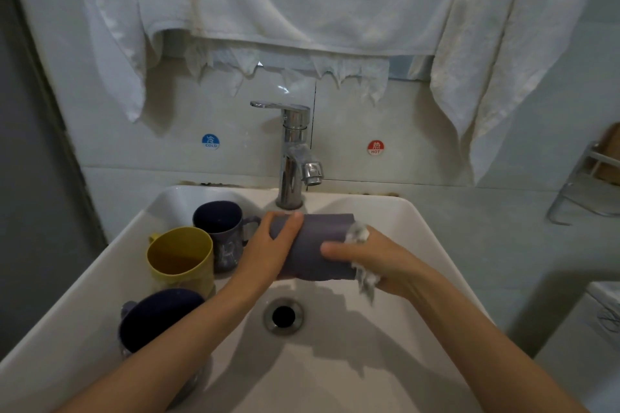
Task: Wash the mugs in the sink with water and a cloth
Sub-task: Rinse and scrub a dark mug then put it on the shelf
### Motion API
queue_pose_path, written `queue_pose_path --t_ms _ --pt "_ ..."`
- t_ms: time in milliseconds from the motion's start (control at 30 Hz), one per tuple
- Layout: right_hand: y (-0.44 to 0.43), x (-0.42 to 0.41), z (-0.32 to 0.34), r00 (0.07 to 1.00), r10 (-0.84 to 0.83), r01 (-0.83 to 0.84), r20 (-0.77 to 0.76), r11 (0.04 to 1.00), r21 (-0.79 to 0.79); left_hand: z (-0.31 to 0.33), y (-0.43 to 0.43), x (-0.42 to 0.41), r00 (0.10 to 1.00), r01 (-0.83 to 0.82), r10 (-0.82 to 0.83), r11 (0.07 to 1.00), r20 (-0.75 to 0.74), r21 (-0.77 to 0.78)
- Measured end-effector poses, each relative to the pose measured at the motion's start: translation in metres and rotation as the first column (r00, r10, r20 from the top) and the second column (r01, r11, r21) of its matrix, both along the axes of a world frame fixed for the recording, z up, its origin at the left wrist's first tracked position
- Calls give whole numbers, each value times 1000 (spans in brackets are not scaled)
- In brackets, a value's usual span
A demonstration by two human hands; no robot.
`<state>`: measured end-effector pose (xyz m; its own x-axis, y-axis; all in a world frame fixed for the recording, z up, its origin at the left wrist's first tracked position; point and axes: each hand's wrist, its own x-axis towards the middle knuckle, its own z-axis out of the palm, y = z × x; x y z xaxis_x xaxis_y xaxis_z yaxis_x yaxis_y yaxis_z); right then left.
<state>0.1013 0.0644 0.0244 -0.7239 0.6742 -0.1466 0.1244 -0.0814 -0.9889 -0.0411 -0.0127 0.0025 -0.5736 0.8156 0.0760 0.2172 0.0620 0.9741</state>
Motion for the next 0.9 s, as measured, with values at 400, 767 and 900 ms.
queue_pose_path --t_ms 400,767,900 --pt "10 -1 0 988 -96 54 -124 951 -305 -12 -1 -2 953 75 -23 984 -303 161" --pt "-7 -1 0 989 74 -113 125 931 347 4 -2 -5 974 7 7 998 227 -63" --pt "-9 -4 3 999 14 -15 -52 1000 -24 0 -2 -5 1000 -17 19 995 -21 97"
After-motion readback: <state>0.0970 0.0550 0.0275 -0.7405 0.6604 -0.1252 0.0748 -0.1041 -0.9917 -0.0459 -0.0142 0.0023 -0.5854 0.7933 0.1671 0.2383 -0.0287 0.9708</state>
